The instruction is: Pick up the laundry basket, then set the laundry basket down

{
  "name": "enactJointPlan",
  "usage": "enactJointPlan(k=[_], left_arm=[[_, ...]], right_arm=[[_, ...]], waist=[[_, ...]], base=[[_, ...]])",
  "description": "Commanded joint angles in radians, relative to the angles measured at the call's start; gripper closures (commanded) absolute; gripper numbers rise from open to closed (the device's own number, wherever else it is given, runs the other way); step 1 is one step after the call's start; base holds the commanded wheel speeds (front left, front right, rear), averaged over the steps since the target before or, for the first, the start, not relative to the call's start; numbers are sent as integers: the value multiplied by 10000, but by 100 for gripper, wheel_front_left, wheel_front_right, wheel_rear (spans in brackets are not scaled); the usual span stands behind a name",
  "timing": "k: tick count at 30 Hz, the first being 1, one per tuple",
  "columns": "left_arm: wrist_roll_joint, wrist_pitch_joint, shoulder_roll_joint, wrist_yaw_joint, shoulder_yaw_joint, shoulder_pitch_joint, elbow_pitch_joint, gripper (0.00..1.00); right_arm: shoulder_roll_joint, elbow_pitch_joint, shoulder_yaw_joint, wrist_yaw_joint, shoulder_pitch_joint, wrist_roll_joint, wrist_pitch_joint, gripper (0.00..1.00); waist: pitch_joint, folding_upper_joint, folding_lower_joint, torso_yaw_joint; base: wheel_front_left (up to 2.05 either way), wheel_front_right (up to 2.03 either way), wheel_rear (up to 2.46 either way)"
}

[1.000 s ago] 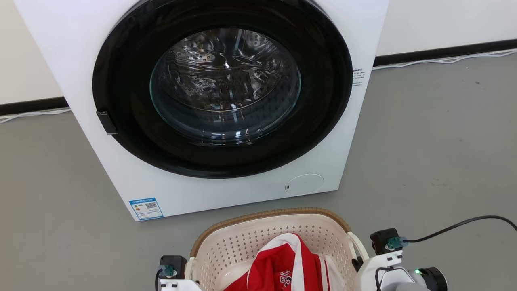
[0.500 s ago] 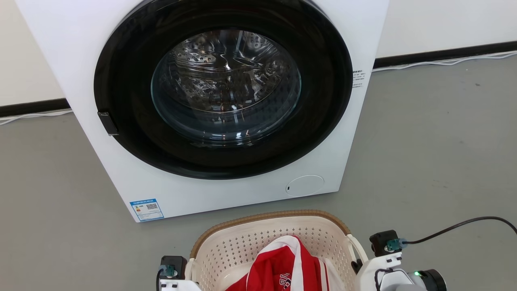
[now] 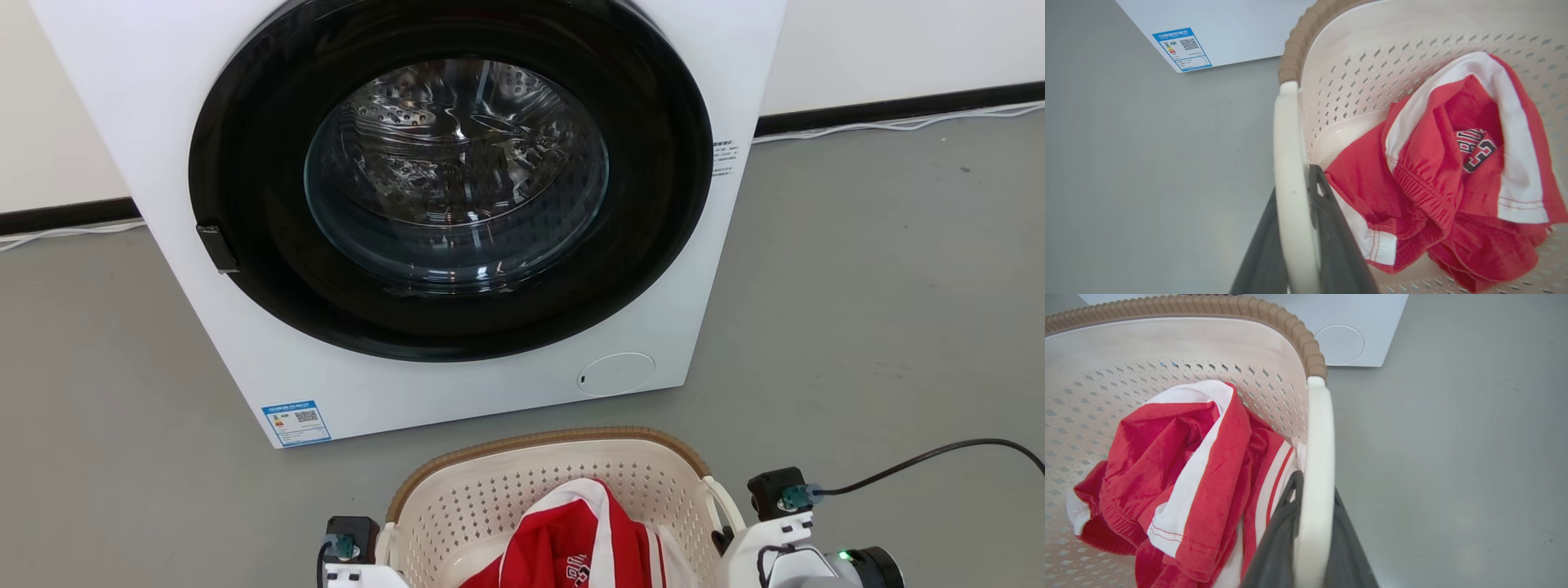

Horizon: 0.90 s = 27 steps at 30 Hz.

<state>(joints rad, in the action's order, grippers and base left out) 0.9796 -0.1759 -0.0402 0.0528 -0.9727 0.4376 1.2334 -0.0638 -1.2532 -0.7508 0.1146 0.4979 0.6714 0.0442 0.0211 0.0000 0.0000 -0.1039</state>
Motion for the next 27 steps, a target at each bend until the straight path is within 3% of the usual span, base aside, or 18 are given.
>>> enactJointPlan(k=[1,27], left_arm=[[-49,-149,-100,-68,77,542,-142,100],[433,-185,-100,8,-417,615,-134,100]], right_arm=[[135,143,-259,161,313,22,143,100],[135,-39,-735,161,444,512,280,100]], waist=[[1,0,0,1],[-124,0,0,47]], base=[[0,0,0],[0,0,0]])
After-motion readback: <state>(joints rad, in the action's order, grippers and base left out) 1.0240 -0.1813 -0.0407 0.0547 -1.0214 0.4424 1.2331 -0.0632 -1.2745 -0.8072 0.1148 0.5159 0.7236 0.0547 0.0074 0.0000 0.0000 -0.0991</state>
